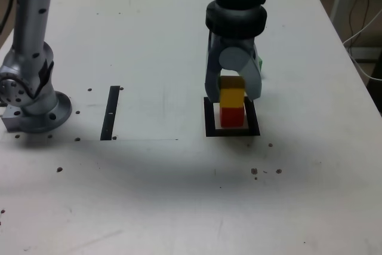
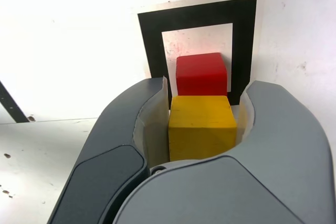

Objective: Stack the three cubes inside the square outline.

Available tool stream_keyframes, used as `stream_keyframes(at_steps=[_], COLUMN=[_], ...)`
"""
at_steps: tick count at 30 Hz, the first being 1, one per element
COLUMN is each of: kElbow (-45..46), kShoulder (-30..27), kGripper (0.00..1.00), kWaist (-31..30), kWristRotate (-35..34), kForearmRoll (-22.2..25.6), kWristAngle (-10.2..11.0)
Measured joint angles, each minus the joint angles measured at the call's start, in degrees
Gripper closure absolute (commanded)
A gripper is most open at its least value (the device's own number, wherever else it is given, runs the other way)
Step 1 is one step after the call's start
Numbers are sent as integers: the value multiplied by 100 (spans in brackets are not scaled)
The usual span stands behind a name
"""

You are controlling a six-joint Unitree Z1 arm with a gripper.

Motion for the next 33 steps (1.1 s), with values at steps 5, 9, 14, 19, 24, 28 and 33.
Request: stream_keyframes(at_steps=[5,9,14,19,24,28,33], kElbow=[9,49,171,226,259,316,383], kShoulder=[47,70,111,114,112,37,-198], kGripper=[71,38,1,0,0,0,0], kWaist=[0,0,0,0,0,0,5], kWristRotate=[0,0,0,0,0,0,0], kForearmRoll=[-10,-88,-170,-170,-197,-239,-187], kWristAngle=[-1,15,34,40,54,119,339])
